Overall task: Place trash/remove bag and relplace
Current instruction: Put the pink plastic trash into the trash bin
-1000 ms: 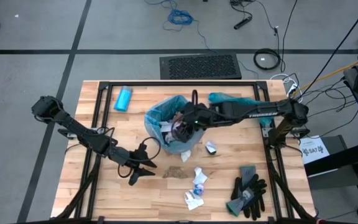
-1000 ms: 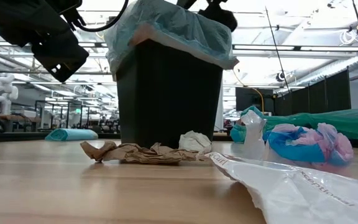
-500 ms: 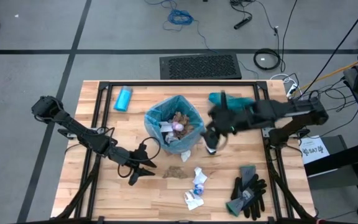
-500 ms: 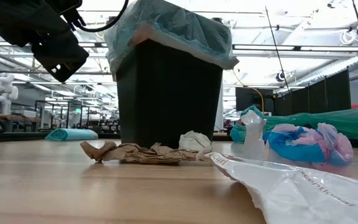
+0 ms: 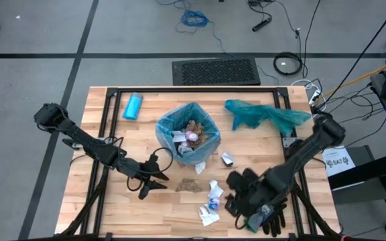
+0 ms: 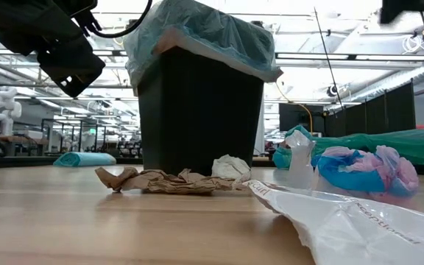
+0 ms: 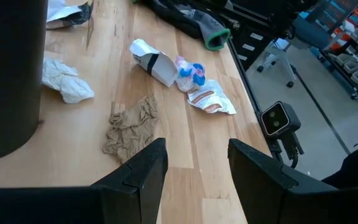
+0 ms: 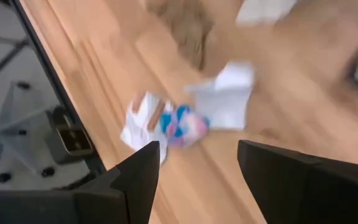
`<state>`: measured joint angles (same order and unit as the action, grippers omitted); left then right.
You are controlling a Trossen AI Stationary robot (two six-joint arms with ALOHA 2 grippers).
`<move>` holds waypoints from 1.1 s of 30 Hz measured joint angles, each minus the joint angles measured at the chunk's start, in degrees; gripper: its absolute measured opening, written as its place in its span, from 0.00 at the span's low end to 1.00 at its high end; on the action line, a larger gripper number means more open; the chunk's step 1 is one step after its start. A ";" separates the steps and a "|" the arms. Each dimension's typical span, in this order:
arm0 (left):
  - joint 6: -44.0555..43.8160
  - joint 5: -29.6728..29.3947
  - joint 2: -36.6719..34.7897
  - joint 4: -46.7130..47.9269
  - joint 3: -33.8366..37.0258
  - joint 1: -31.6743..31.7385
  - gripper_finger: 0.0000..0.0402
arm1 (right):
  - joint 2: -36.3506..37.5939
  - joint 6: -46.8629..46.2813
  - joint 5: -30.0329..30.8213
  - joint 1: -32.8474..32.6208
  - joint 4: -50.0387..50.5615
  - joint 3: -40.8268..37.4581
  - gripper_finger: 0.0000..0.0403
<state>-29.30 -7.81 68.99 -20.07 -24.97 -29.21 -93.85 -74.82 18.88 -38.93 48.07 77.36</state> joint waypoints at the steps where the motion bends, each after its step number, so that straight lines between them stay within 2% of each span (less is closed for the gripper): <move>1: 0.00 -0.01 0.00 0.02 0.00 0.00 0.43 | -1.10 -0.17 -0.96 -0.24 -2.09 -1.05 0.52; 10: 0.00 0.00 0.00 0.02 0.00 0.00 0.43 | -11.19 1.90 -4.86 0.80 -9.24 -2.62 0.52; 24: 0.00 0.00 0.00 0.01 0.00 0.00 0.43 | -19.97 8.48 -7.78 3.17 -18.78 -2.54 0.50; 27: 0.00 0.00 0.00 -0.01 0.00 0.00 0.43 | -21.18 9.87 -7.94 3.66 -21.44 -2.38 0.41; 31: 0.01 0.00 0.00 0.02 0.00 0.00 0.43 | -20.76 10.23 -8.51 4.10 -22.44 -2.46 0.12; 33: 0.02 0.00 0.00 0.02 0.00 0.00 0.43 | -19.72 11.26 -9.39 4.12 -22.66 -2.64 0.04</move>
<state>-29.28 -7.81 68.99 -20.05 -24.97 -29.21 -113.57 -63.56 9.49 -34.81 25.41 74.73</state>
